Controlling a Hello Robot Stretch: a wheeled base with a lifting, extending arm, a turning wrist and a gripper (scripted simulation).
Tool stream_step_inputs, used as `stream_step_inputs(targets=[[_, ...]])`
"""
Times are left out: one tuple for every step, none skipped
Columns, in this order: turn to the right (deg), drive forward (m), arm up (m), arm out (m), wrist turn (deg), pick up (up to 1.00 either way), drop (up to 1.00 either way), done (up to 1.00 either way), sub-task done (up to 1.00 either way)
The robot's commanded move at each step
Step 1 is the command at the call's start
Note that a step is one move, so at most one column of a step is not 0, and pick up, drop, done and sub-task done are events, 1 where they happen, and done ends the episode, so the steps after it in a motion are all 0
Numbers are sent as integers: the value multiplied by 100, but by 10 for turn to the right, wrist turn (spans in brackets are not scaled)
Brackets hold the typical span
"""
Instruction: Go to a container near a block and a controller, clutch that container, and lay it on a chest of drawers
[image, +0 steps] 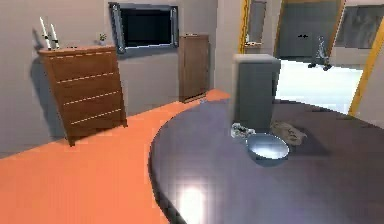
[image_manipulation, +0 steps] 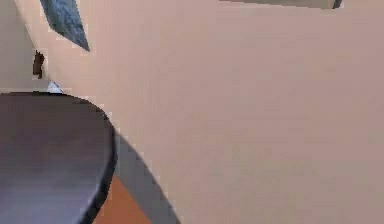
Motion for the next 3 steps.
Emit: stream_step_inputs(targets=[[-450,0,0,0,0,0,0,0,0],[-210,0,0,0,0,0,0,0,0],[0,0,50,0,0,0,0,0,0]])
